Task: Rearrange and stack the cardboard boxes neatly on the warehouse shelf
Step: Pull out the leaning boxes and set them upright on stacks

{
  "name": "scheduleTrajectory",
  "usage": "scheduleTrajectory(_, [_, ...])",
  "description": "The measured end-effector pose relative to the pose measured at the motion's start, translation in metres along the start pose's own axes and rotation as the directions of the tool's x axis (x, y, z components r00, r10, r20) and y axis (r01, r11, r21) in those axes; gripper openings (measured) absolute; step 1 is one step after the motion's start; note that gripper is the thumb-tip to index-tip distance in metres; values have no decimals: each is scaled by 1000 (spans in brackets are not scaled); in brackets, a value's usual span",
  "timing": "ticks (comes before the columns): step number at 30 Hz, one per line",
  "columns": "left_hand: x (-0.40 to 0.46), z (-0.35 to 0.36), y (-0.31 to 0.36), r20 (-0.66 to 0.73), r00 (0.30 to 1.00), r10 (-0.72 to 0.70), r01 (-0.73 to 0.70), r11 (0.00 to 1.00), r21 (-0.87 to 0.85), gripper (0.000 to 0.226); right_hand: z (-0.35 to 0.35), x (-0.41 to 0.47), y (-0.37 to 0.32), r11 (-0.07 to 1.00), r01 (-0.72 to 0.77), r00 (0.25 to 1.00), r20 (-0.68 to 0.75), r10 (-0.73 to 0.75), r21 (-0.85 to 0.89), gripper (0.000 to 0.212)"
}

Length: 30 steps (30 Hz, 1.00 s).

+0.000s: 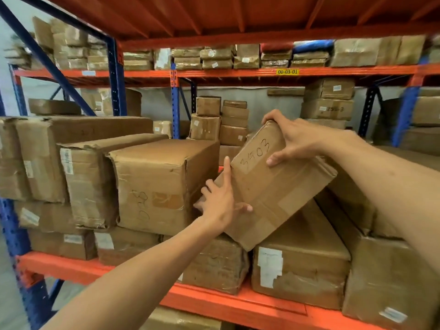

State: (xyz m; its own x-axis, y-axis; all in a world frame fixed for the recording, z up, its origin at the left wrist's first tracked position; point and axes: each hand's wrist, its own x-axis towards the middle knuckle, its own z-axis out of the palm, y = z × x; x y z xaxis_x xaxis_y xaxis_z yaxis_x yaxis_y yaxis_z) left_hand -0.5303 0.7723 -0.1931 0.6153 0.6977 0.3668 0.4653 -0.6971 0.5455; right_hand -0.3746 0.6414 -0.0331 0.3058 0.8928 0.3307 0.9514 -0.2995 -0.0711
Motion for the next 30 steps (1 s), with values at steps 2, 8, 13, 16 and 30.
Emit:
scheduleTrajectory(2, [1, 5, 13, -5, 996, 93, -92, 994, 57, 138, 9, -24, 22, 996, -71, 995, -63, 75, 63, 91])
scheduleTrajectory(8, [-4, 22, 42, 12, 938, 347, -340, 911, 235, 132, 54, -100, 75, 916, -256, 896, -280, 345, 307, 88])
scheduleTrajectory(13, [1, 15, 28, 6, 882, 471, -449, 838, 310, 128, 59, -107, 76, 898, -281, 864, -318, 390, 338, 87])
scheduleTrajectory(16, [8, 8, 4, -11, 928, 373, -360, 902, 236, 136, 63, -110, 80, 887, -286, 846, -340, 411, 363, 88])
scheduleTrajectory(30, [50, -12, 19, -25, 933, 360, -361, 931, -59, 94, 71, -100, 86, 868, -285, 771, -441, 459, 406, 93])
